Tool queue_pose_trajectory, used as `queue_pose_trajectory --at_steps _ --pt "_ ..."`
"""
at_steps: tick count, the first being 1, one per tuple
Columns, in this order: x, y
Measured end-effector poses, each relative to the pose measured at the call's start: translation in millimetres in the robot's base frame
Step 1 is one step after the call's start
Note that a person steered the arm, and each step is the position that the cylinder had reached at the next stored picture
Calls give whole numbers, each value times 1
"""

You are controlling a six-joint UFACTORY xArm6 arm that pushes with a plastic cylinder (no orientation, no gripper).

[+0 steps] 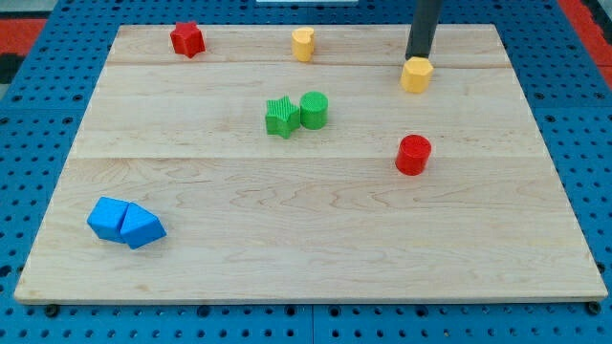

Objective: Push the green circle closer to the yellow heart

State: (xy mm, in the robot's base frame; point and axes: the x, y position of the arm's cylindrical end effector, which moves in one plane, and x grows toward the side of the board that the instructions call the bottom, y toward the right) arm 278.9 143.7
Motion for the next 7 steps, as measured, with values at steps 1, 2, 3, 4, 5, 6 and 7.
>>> queue_pose_trajectory --at_steps 1,2,3,4,5,6,7 --pt "34 -8" --pt "36 -5" --pt "50 -55" --pt "99 -69" --pt "130 -94" --pt "130 -149" --pt "124 -138"
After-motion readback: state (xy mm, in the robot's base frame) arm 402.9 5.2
